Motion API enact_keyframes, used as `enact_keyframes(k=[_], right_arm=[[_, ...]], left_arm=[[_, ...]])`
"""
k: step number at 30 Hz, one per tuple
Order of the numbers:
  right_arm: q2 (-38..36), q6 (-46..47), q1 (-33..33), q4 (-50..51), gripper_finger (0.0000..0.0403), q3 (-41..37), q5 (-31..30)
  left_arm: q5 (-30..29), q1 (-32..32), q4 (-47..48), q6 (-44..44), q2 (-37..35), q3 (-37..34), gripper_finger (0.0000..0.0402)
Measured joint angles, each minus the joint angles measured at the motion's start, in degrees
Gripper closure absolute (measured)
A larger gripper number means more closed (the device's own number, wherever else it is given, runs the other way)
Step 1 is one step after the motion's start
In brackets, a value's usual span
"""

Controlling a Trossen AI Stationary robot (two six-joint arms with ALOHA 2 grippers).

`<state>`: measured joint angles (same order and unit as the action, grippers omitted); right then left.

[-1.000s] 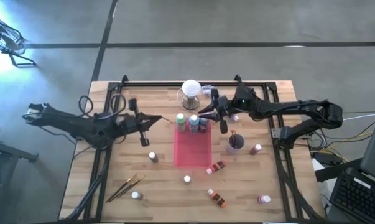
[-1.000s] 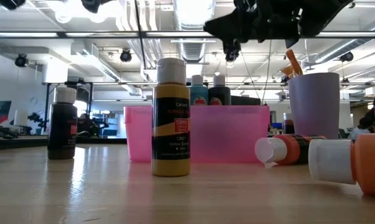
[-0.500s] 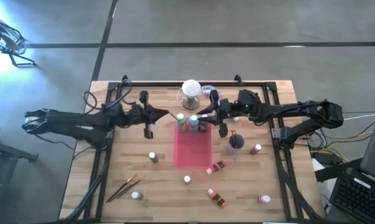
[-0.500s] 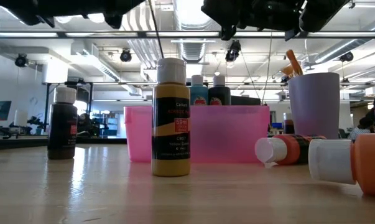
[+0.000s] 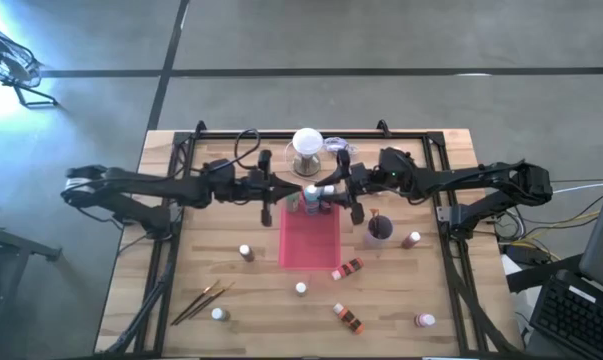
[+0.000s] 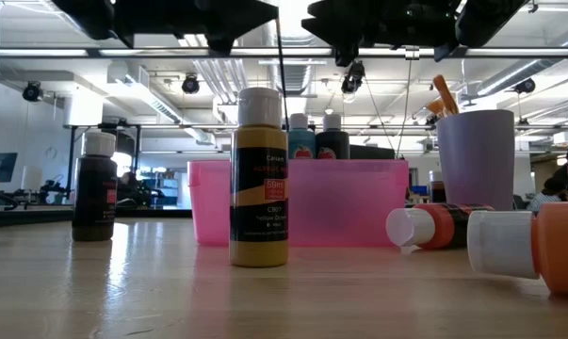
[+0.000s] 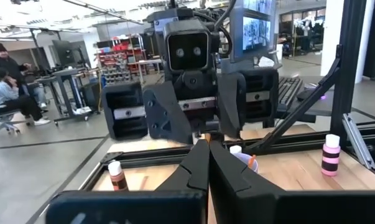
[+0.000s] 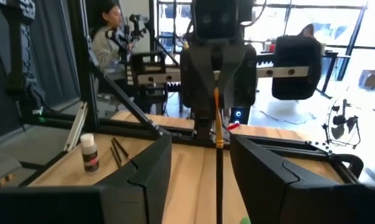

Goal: Pick & Place Paint Supplies
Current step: Put the orange paintbrush into the purple cup

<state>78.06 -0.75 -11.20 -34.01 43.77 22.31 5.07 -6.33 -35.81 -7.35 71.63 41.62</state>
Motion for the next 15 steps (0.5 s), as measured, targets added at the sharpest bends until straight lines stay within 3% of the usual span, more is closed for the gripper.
enact_keyframes(k=[15], right_arm=[[0.0, -0.9, 0.7, 0.8, 0.0228, 0.0, 0.0]], left_arm=[[3.5, -0.3, -0.6, -0.7, 5.0, 3.6, 0.0398]])
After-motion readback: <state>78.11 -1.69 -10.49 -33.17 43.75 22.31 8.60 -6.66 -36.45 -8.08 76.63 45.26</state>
